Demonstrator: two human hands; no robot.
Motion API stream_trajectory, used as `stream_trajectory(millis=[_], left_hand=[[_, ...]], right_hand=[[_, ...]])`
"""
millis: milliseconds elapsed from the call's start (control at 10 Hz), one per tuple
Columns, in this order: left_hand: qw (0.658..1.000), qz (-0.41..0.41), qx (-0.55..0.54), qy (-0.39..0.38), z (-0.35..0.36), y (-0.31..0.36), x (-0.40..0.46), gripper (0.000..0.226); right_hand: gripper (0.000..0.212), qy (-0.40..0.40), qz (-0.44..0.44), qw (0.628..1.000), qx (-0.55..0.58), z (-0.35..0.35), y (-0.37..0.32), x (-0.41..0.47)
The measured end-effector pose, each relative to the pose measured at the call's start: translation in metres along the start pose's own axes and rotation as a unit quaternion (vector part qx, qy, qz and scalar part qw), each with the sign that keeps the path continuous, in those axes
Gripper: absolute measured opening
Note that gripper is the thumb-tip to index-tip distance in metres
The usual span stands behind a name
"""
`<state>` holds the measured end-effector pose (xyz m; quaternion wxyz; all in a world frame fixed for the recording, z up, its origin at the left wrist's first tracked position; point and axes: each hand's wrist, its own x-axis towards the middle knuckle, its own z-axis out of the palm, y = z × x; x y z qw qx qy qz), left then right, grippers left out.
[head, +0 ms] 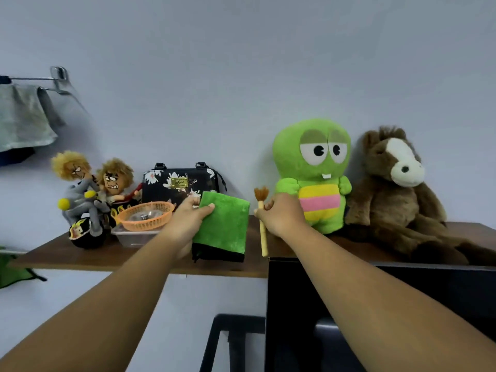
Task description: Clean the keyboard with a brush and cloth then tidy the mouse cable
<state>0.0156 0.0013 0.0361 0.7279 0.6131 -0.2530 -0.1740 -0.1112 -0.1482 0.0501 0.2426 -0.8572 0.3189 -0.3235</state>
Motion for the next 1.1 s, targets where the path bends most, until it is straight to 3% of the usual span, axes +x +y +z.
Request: stream_trajectory(millis=[100,200,300,500,600,700,800,1000,1100], left_hand=[[0.998,-0.045,0.034,-0.005,0.006,-0.016,0.019,0.017],[0.994,-0.055,0.091,0.002,0.008,-0.032,0.039,0.018],[0.980,-0.046,0.195,0.004,0.008,-0.039,0.047,0.015],[0.908,-0.032,0.418,-0.016,0.005,-0.040,0.054,0.028],[0.878,-0.024,0.478,-0.016,0.003,-0.042,0.058,0.052],[0.851,-0.021,0.524,-0.024,0.002,-0.042,0.056,0.063],[0.829,0.002,0.559,-0.036,0.003,-0.043,0.055,0.056],[0.830,0.007,0.554,-0.066,0.006,-0.033,0.041,0.055],[0.827,0.031,0.560,-0.044,0.013,-0.023,0.031,0.050]], right_hand=[[0.024,-0.052,0.027,0.994,-0.091,0.014,0.006,0.010],[0.032,-0.073,0.041,0.984,-0.154,0.028,0.009,0.019],[0.023,-0.101,0.055,0.974,-0.193,0.037,0.008,0.025],[0.019,-0.144,0.059,0.951,-0.267,0.052,0.010,0.035],[0.026,-0.142,0.058,0.949,-0.276,0.055,0.011,0.036],[0.014,-0.153,0.057,0.946,-0.281,0.055,0.010,0.036],[0.024,-0.149,0.070,0.955,-0.248,0.051,0.009,0.035],[0.029,-0.143,0.069,0.972,-0.175,0.034,0.014,0.031],[0.027,-0.141,0.065,0.977,-0.148,0.008,0.014,0.028]])
